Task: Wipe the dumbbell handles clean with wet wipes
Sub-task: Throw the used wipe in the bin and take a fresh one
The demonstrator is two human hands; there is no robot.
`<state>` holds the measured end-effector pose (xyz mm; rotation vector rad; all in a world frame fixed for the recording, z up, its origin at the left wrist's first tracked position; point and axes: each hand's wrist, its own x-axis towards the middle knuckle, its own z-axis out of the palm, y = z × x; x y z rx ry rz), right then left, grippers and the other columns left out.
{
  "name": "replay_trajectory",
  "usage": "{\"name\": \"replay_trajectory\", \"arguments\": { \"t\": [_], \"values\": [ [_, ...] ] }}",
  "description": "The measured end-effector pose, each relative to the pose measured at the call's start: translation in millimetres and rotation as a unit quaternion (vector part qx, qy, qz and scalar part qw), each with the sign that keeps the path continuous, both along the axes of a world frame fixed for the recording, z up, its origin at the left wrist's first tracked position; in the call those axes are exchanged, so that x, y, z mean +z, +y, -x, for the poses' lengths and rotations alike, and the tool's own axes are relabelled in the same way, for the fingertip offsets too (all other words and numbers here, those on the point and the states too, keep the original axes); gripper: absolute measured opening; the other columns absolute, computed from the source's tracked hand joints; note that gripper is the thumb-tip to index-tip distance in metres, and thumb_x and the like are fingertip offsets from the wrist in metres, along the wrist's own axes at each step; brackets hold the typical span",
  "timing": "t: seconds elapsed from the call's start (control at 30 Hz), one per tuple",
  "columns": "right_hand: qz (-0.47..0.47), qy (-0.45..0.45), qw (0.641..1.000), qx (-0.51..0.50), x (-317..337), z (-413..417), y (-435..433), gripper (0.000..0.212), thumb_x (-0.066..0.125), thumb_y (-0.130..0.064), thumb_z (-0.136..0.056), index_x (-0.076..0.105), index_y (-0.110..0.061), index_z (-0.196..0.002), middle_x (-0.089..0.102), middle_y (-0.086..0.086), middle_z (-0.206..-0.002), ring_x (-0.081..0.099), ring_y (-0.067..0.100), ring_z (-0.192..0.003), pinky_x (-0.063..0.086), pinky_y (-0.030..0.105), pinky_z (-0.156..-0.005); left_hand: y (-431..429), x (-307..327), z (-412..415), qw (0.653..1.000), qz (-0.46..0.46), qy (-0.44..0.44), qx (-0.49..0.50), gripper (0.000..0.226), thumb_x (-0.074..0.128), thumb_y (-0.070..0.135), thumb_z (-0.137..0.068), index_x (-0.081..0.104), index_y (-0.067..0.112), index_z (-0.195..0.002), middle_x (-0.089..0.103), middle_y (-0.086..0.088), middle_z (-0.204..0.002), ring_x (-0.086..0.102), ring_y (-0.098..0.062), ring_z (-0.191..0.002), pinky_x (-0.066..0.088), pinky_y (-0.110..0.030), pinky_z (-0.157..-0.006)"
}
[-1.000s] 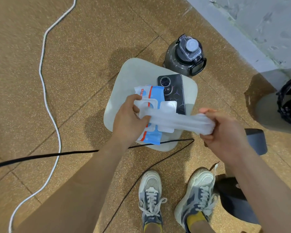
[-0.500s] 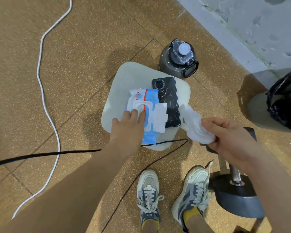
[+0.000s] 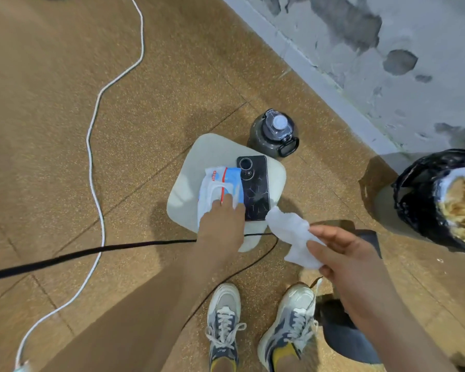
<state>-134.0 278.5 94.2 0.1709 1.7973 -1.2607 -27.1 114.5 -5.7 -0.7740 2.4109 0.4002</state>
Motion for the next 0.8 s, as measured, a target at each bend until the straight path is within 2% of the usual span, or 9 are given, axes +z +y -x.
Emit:
{"name": "replay_trajectory", "arguments": {
  "t": [0.13,0.2,0.33,0.47,0.53,0.57,0.67,0.7,0.8],
  "values": [
    [0.011,-0.005,1.000,0.001,-22.6,-10.0,-9.2,0.016,0.063,-0.001,-0.088,0.071,-0.015,-0.087,0.068,-0.003,-0.074,0.057,0.004,-0.061,0.042,0.020,-0.058,-23.3,-38.5,-39.1,0.982,0.102,0.135,0.081,0.037,0.069,0.013,-0.074,0.067,0.020,-0.111,0.052,-0.016,-0.104,0.055,-0.037,-0.088,0.050,-0.043,-0.065],
    [0.016,0.014,1.000,0.008,-37.9,-14.2,-19.8,0.014,0.065,-0.004,-0.088,0.070,-0.017,-0.086,0.068,0.000,-0.078,0.056,0.011,-0.070,0.040,0.023,-0.064,-22.7,-50.3,-54.1,0.980,0.155,0.118,0.034,0.041,0.074,0.020,-0.069,0.068,0.022,-0.110,0.055,-0.014,-0.116,0.055,-0.035,-0.098,0.052,-0.043,-0.070],
    [0.045,0.016,0.998,0.027,-53.3,-25.6,-38.9,0.013,0.063,-0.001,-0.089,0.067,-0.013,-0.088,0.064,0.009,-0.078,0.053,0.009,-0.058,0.042,0.017,-0.052,-11.2,-52.5,-43.7,0.995,0.098,0.006,0.005,0.057,0.056,0.022,-0.085,0.039,0.015,-0.139,0.036,-0.005,-0.142,0.043,-0.027,-0.123,0.037,-0.045,-0.102],
    [0.062,0.013,0.998,-0.012,-25.0,-27.6,-43.8,0.017,0.061,0.007,-0.087,0.065,-0.010,-0.092,0.065,0.008,-0.080,0.060,0.014,-0.067,0.049,0.020,-0.059,-36.3,-16.6,-9.2,0.990,-0.024,-0.092,0.106,0.034,0.046,0.022,-0.089,0.054,0.016,-0.121,0.049,-0.005,-0.126,0.043,-0.027,-0.122,0.036,-0.045,-0.100],
    [0.069,0.027,0.997,-0.012,13.2,-23.8,-40.5,0.015,0.062,0.004,-0.087,0.065,-0.007,-0.097,0.066,0.012,-0.083,0.060,0.021,-0.072,0.049,0.029,-0.065,-39.9,22.9,1.0,0.970,-0.095,0.003,0.226,0.028,0.044,0.021,-0.092,0.061,0.014,-0.114,0.059,-0.007,-0.121,0.050,-0.029,-0.117,0.041,-0.038,-0.096],
    [0.071,0.040,0.997,-0.007,35.4,-21.5,-36.9,0.014,0.061,0.002,-0.089,0.065,-0.005,-0.099,0.067,0.013,-0.083,0.060,0.021,-0.072,0.049,0.029,-0.064,-33.0,49.7,4.8,0.927,-0.168,0.082,0.325,0.024,0.045,0.022,-0.094,0.065,0.014,-0.107,0.064,-0.007,-0.114,0.056,-0.029,-0.111,0.044,-0.036,-0.091],
    [0.072,0.097,0.993,0.001,109.8,-14.1,-22.2,0.009,0.060,-0.006,-0.093,0.066,-0.008,-0.099,0.069,0.000,-0.072,0.061,0.010,-0.065,0.048,0.025,-0.061,4.6,154.4,17.4,0.645,-0.491,0.205,0.548,0.030,0.053,0.043,-0.095,0.069,0.019,-0.102,0.067,-0.002,-0.099,0.061,-0.022,-0.092,0.049,-0.035,-0.081],
    [0.075,0.109,0.991,-0.004,136.3,-11.4,-17.6,0.008,0.059,-0.008,-0.094,0.066,-0.008,-0.098,0.067,-0.006,-0.066,0.060,0.007,-0.060,0.048,0.023,-0.059,18.4,186.9,21.0,0.585,-0.553,0.211,0.555,0.038,0.053,0.052,-0.093,0.069,0.021,-0.108,0.067,-0.002,-0.100,0.062,-0.020,-0.090,0.051,-0.037,-0.080],
    [0.087,0.140,0.986,-0.029,215.6,-3.7,0.9,0.010,0.054,-0.011,-0.097,0.063,-0.007,-0.096,0.065,-0.009,-0.060,0.058,0.004,-0.051,0.045,0.018,-0.049,53.7,268.4,31.4,0.545,-0.611,0.240,0.521,0.045,0.054,0.056,-0.087,0.068,0.020,-0.111,0.071,0.000,-0.098,0.069,-0.015,-0.087,0.055,-0.038,-0.086]
  ]
}}
